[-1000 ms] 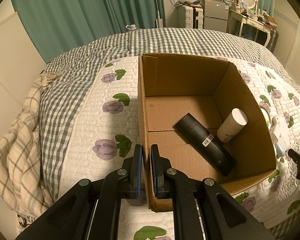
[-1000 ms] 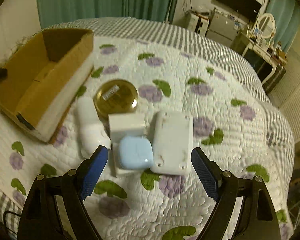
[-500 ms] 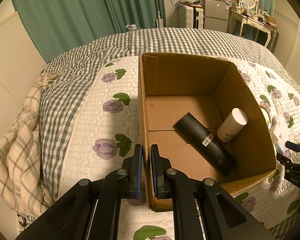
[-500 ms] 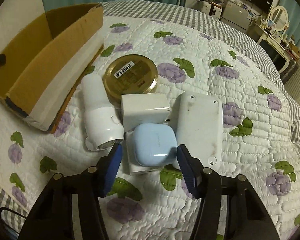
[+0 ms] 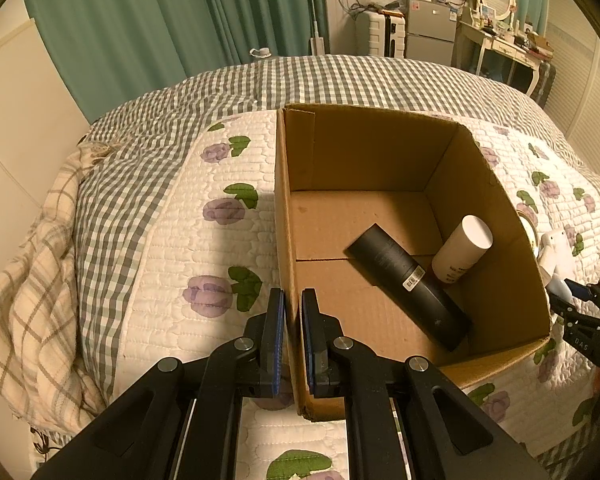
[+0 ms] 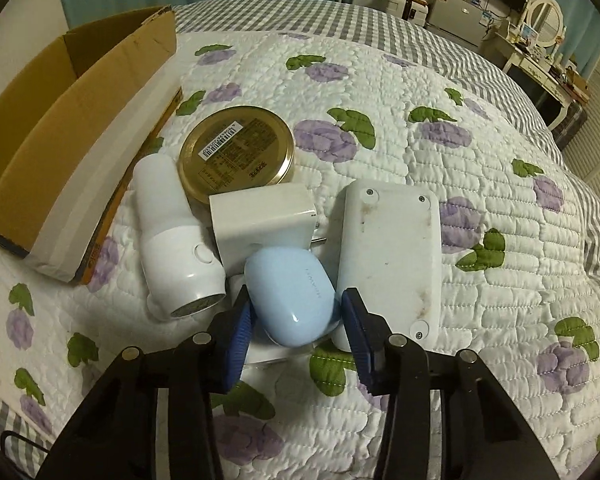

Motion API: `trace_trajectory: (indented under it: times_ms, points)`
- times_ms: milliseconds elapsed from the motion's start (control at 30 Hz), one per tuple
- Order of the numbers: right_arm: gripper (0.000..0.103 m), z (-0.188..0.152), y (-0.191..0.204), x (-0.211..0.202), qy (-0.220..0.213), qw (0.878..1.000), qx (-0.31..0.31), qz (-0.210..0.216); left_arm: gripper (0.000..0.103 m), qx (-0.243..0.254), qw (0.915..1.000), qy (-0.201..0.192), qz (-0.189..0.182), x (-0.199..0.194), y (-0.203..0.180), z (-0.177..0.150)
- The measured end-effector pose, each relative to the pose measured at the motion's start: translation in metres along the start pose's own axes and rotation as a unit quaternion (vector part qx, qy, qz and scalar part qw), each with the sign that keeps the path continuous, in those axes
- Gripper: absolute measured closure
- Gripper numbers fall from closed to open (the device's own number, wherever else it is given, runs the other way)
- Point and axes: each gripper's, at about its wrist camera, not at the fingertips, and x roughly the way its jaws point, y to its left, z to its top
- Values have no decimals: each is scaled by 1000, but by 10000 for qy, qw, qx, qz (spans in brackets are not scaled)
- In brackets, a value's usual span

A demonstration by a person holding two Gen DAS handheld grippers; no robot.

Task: Organize rigid objects
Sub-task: 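Move the right tool back and grasp the light-blue earbud case, then carry the light-blue earbud case with the right tool and drop it into the box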

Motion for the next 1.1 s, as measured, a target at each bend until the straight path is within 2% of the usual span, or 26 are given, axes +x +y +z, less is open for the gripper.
trace_trajectory:
  times_ms: [100, 167, 267, 567, 967, 1100]
  points:
    - [61, 0, 1, -1, -44, 10000, 1, -8, 95, 2, 10000, 3, 4, 0, 0, 0]
    - [71, -1, 0, -4, -87, 10000, 8, -41, 95, 0, 10000, 6, 4, 0, 0, 0]
    - [73, -1, -2, -8, -153, 9999, 43, 67, 95, -27, 10000, 12, -21, 0, 0, -1]
    - [79, 5, 5, -40, -534, 9982, -233, -152, 95, -48, 10000, 26, -61, 2, 1, -4]
    - [81, 13, 10, -61, -683, 9972, -292, -78, 95, -69, 9997, 56, -209, -3, 3, -2]
    - [81, 23, 18, -88, -1046, 9936, -411, -83, 95, -58, 9997, 64, -228, -4, 4, -2]
